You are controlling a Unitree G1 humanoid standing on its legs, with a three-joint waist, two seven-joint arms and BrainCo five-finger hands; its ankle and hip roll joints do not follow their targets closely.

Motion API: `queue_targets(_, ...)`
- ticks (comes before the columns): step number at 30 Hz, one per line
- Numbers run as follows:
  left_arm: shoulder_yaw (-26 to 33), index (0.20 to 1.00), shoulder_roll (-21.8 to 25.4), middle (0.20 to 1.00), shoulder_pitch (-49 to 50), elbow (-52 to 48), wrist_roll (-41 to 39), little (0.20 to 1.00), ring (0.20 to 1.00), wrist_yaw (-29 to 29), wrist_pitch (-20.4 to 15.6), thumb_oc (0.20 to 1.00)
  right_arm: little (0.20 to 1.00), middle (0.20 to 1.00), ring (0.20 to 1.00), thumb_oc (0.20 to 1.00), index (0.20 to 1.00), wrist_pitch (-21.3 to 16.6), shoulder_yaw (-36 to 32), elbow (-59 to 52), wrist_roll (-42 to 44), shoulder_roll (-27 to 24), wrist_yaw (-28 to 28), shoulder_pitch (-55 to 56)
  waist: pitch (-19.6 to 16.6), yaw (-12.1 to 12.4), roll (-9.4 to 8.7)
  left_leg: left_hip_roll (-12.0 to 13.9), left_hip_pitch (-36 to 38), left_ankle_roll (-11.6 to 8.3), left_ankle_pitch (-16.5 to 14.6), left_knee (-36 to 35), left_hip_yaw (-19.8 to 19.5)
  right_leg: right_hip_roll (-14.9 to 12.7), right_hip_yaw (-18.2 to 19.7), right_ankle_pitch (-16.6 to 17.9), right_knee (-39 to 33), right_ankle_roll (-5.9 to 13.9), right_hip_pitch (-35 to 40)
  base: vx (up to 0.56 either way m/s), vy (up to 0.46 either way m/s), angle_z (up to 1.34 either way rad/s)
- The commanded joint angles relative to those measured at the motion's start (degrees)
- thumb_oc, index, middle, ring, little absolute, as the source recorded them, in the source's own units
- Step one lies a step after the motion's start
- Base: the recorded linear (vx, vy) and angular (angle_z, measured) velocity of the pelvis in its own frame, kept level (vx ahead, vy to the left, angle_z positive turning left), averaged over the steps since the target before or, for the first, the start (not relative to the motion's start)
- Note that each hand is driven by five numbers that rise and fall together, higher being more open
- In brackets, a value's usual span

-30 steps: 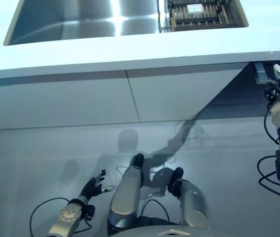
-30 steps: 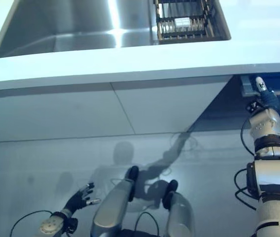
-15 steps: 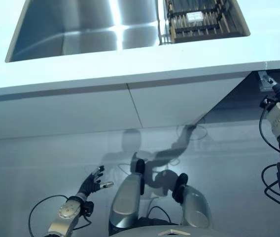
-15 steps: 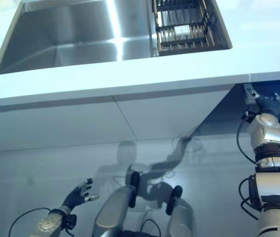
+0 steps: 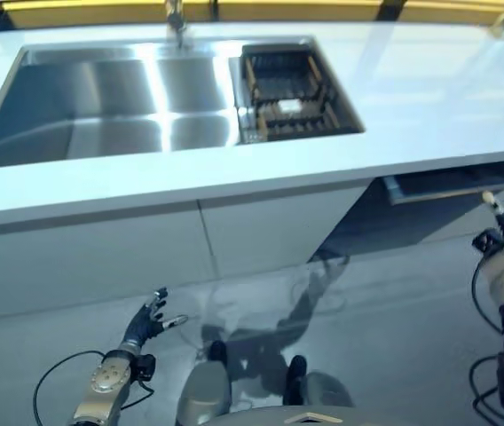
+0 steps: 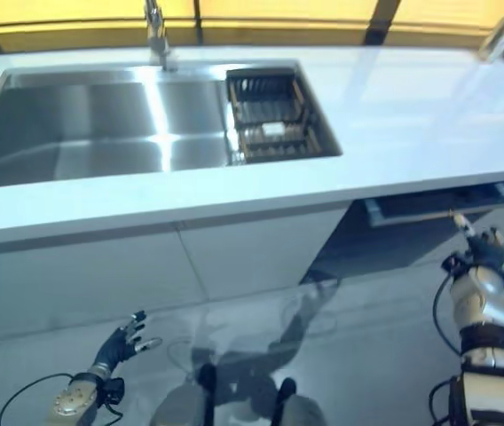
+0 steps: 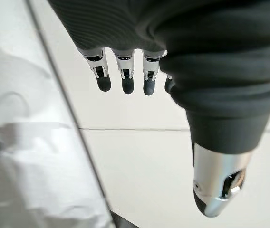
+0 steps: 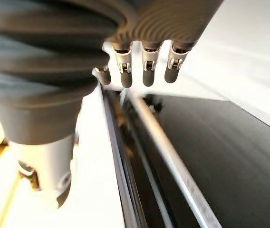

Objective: Pick up plates and place into dishwasher.

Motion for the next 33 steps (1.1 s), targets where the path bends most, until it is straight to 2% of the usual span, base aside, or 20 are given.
queue_targets(1, 1.3, 1.0, 0.4, 1.0, 2.4, -5.9, -2.2, 1.0, 1.0, -0.6, -4.0, 1.0, 1.0, 1.0, 1.0, 1.0, 1.0, -5.7, -1.6, -0.4, 7.6, 0.7, 5.6, 3.1, -3.4, 0.1, 2.24, 0.8, -1.2, 1.47, -6.6, 3.8, 1.2, -2.5, 1.4, 2.7, -1.5, 3.88, -1.5, 0.02, -0.004, -0.14)
queue_targets(6, 2.1, 1.0, 0.9, 1.0, 2.1, -8.8, -4.5, 1.0, 1.0, -1.8, -4.7, 1.0, 1.0, 1.0, 1.0, 1.0, 1.0, -6.9, -3.6, 3.6, 6.3, 3.0, 7.3, 8.0, -5.1, -0.2, 2.21, 0.5, -0.3, 1.21, -6.1, 1.8, 1.7, -2.2, 0.7, 3.8, -3.9, 4.32, -0.9, 0.01, 0.005, -0.08)
queue_targets(8, 2.8, 1.0, 0.8, 1.0, 2.3, -10.2, -5.9, 1.0, 1.0, -2.4, -5.1, 1.0, 1.0, 1.0, 1.0, 1.0, 1.0, -8.6, -3.8, 3.5, 6.0, 4.1, 8.6, 9.6, -5.6, -0.4, 2.16, 0.5, 0.0, 1.12, -5.9, 1.2, 1.7, -2.0, 0.6, 4.0, -4.4, 4.31, -0.8, 0.0, 0.006, -0.06)
queue_targets(12, 5.1, 1.0, -1.0, 1.0, 3.5, -13.3, -8.4, 1.0, 1.0, -2.5, -5.8, 1.0, 1.0, 1.0, 1.0, 1.0, 1.0, -14.4, -0.2, -8.0, 1.8, 9.6, 10.3, 15.1, -6.2, -1.7, 2.06, 0.4, 0.4, 1.13, -5.9, 1.0, 2.1, -1.9, 0.9, 3.7, -4.3, 3.99, -0.9, -0.01, 0.018, -0.02)
queue_targets(16, 7.4, 1.0, -3.2, 1.0, 4.1, -15.9, -10.3, 1.0, 1.0, -2.3, -6.0, 1.0, 1.0, 1.0, 1.0, 1.0, 1.0, -16.5, 3.8, -15.8, -3.1, 14.7, 11.8, 20.1, -7.0, -2.8, 1.84, 0.3, 0.9, 1.17, -6.2, 1.0, 2.5, -1.8, 1.1, 3.4, -4.4, 3.83, -0.7, -0.01, 0.018, -0.01)
queue_targets(22, 7.6, 1.0, -5.2, 1.0, 5.5, -20.4, -9.8, 1.0, 1.0, 0.1, -5.9, 1.0, 1.0, 1.0, 1.0, 1.0, 1.0, -15.4, 10.9, -20.7, -8.2, 20.1, 13.4, 25.0, -8.0, -3.2, 1.48, 0.0, 1.5, 1.0, -6.1, 0.7, 1.9, -1.5, 0.8, 3.2, -4.7, 3.78, -0.3, 0.0, 0.002, -0.01)
queue_targets(30, 6.2, 1.0, -5.7, 1.0, 6.6, -21.6, -9.3, 1.0, 1.0, 2.2, -6.7, 1.0, 1.0, 1.0, 1.0, 1.0, 1.0, -13.8, 16.5, -23.4, -7.1, 22.5, 15.5, 27.7, -8.6, -3.5, 1.47, -0.2, 1.7, 1.0, -6.0, 0.2, 1.6, -1.2, 0.6, 3.0, -4.8, 3.82, -0.6, 0.0, 0.0, 0.0)
queue_targets(33, 5.7, 1.0, -5.5, 1.0, 6.5, -21.8, -9.4, 1.0, 1.0, 2.9, -6.5, 1.0, 1.0, 1.0, 1.0, 1.0, 1.0, -14.3, 18.4, -23.5, -9.0, 22.4, 15.4, 27.7, -8.8, -3.5, 1.59, -0.2, 1.9, 1.0, -6.0, 0.0, 1.6, -1.2, 0.6, 3.0, -4.8, 3.87, -0.6, 0.0, 0.0, 0.0)
